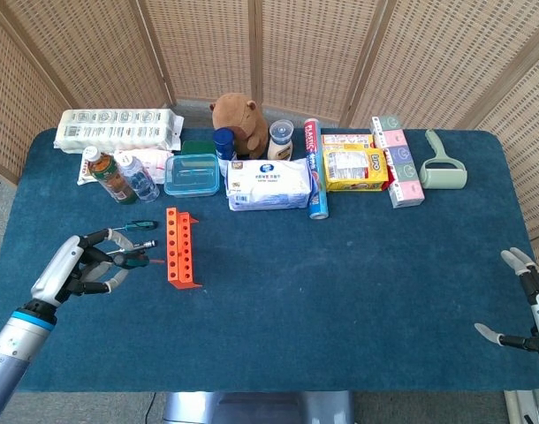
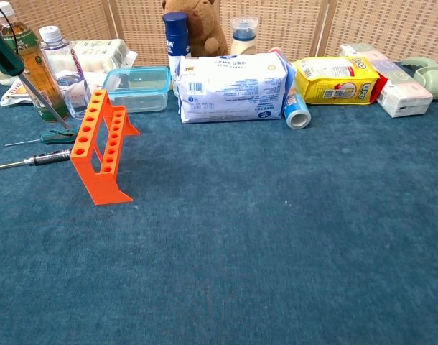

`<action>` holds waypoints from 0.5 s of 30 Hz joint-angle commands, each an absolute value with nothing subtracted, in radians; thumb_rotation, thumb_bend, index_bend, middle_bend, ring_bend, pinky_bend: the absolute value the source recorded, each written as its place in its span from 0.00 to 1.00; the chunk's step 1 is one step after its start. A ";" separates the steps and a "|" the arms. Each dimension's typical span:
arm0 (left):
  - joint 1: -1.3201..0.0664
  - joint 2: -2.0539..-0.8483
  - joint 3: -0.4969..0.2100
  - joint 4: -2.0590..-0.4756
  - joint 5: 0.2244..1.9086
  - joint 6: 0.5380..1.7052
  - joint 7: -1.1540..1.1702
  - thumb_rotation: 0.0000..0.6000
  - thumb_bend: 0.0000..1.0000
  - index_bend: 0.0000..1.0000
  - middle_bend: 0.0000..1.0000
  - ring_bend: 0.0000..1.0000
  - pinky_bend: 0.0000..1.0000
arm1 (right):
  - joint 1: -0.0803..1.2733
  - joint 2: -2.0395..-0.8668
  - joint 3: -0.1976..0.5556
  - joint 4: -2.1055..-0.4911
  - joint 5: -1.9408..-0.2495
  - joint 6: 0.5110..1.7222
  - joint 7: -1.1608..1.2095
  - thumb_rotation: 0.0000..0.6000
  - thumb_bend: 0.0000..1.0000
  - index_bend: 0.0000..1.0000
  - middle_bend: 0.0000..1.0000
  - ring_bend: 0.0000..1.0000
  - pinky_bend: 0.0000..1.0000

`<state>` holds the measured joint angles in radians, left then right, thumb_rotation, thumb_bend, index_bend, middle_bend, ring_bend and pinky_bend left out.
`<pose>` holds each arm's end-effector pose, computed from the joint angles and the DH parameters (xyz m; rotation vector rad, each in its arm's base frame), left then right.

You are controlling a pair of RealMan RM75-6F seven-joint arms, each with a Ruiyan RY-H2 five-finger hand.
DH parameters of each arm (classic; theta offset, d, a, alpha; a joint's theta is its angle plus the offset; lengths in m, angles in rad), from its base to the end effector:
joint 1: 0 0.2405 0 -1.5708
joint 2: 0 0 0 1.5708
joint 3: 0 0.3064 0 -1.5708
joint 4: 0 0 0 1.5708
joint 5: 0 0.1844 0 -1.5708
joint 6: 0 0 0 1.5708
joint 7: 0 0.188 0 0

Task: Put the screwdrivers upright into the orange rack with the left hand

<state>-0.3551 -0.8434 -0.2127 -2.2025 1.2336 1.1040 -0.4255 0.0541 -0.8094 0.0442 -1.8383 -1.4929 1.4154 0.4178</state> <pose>-0.1940 0.2934 0.2110 -1.3055 -1.6673 -1.3733 -0.3190 -0.2118 0.2768 1.2525 -1.2328 1.0825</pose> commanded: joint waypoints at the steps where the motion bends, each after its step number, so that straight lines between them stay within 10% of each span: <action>1: -0.357 -0.848 -0.211 -2.201 1.230 1.105 -0.420 1.00 0.42 0.51 1.00 1.00 1.00 | 0.053 -0.809 0.044 -1.837 -1.495 1.418 0.420 1.00 0.00 0.02 0.02 0.00 0.00; 15: -0.372 -0.873 -0.207 -2.206 1.207 1.101 -0.388 1.00 0.42 0.51 1.00 1.00 1.00 | 0.049 -0.803 0.044 -1.834 -1.497 1.426 0.437 1.00 0.00 0.02 0.02 0.00 0.00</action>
